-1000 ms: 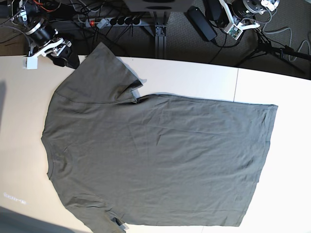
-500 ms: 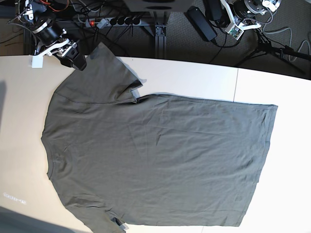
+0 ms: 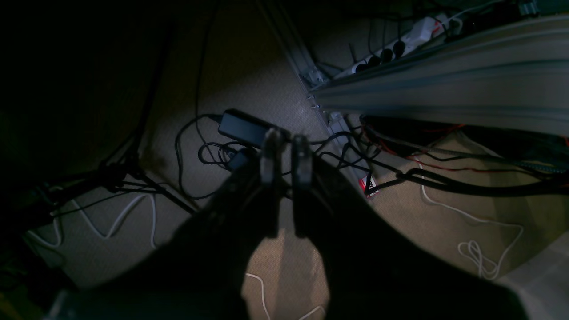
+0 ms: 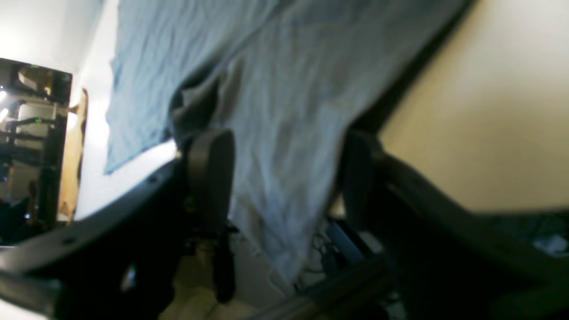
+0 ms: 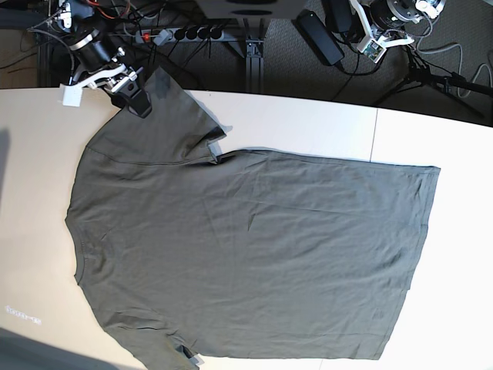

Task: Fold the T-shirt properly
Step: 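Move the right gripper to the shirt's shoulder corner and grasp it, then move the left gripper to the opposite shoulder corner and grasp it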

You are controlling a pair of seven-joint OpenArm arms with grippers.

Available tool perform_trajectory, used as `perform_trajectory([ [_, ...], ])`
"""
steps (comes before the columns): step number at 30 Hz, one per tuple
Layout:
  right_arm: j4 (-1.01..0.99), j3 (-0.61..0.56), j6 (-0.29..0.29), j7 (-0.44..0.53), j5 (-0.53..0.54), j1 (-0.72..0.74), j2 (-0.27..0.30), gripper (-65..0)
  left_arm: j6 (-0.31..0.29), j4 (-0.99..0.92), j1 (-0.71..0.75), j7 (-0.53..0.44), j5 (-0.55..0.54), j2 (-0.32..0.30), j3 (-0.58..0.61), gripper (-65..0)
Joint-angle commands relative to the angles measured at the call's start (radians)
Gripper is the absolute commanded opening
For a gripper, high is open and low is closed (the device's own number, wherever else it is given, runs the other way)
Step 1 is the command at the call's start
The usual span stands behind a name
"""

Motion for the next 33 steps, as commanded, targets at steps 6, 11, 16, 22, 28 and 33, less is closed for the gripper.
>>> perform_trajectory([
  [6,0.003,-0.024,0.051,-0.024,-0.05,0.036,-0.044,-27.2,-0.009,0.027,0.009,0.037,-0.006,-0.006,-0.003,-57.4],
  [11,0.002,-0.047,0.048,-0.016,-0.101,0.058,-0.055,-27.2,-0.009,0.08,0.009,0.047,-0.024,-0.006,-0.027,-57.4],
  [16,-0.008,-0.046,0.018,-0.007,-0.174,0.097,-0.055,-29.0,-0.011,0.192,0.008,0.127,-0.151,-0.006,-0.179,-57.4],
  [22,-0.012,-0.045,0.019,0.018,-0.266,0.128,-0.054,-60.1,-0.061,0.265,-0.026,0.149,-0.357,-0.04,-0.365,-57.0],
  [28,-0.012,-0.044,0.019,0.03,-0.347,0.151,-0.054,-65.0,-0.019,0.245,-0.121,0.131,-0.41,-0.109,-0.476,-43.2],
  [33,-0.012,-0.044,0.019,0.029,-0.387,0.157,-0.054,-65.0,-0.018,0.173,-0.189,0.031,-0.39,-0.155,-0.481,-42.4],
])
